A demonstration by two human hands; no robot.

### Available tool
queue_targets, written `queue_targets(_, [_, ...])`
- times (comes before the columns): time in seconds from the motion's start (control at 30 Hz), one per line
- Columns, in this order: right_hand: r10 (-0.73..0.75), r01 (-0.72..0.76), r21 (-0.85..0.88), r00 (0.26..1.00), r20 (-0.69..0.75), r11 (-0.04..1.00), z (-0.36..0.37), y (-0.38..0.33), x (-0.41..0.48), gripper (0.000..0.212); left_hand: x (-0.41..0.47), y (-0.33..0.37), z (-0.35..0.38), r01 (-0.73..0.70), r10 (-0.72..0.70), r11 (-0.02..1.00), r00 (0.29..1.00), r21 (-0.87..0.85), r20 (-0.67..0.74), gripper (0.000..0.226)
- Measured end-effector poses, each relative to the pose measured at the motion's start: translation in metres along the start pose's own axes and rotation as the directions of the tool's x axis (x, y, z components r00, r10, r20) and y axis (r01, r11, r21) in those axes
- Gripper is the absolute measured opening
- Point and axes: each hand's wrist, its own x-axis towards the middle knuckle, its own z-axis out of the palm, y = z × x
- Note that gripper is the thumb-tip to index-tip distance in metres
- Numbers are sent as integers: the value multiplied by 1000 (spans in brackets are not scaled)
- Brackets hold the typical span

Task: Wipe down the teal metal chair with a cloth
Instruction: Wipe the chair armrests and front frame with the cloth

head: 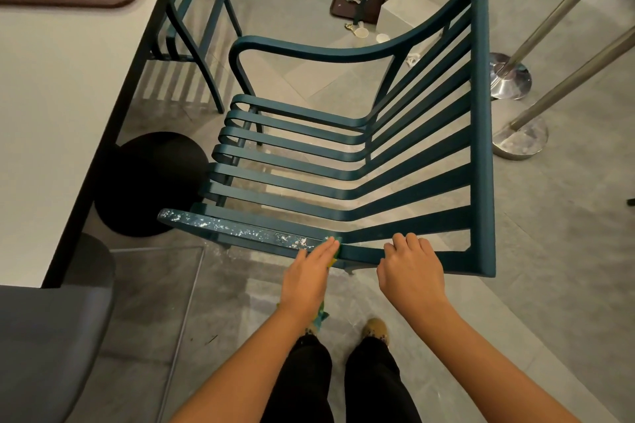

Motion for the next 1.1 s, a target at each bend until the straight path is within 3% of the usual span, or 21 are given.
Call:
queue_targets(0.1, [-8,8,1,1000,-3,1000,0,1,-1,34,-9,22,4,-130,130,991,991,1,33,64])
queue_targets(0.17, [-14,14,1,1000,-9,1000,1,1,-1,33,-7,29,9,-152,151,988,988,27,17,73])
queue_targets(0.67, [30,-30,34,999,-19,999,2,-2,3,37,11,-9,-2,35,-38,989,999,142,20,76])
queue_targets(0.8, [48,-40,107,996,-74,993,1,-6,8,37,4,-8,4,44,-42,999,996,32,-76,70])
queue_targets(0.97, [74,-58,155,992,-99,986,-1,-5,13,36,-16,18,33,-176,160,984,954,-41,-252,84])
queue_targets(1.1, [67,-52,148,993,-98,988,2,-5,13,37,-14,33,49,-194,176,980,936,-32,-305,92])
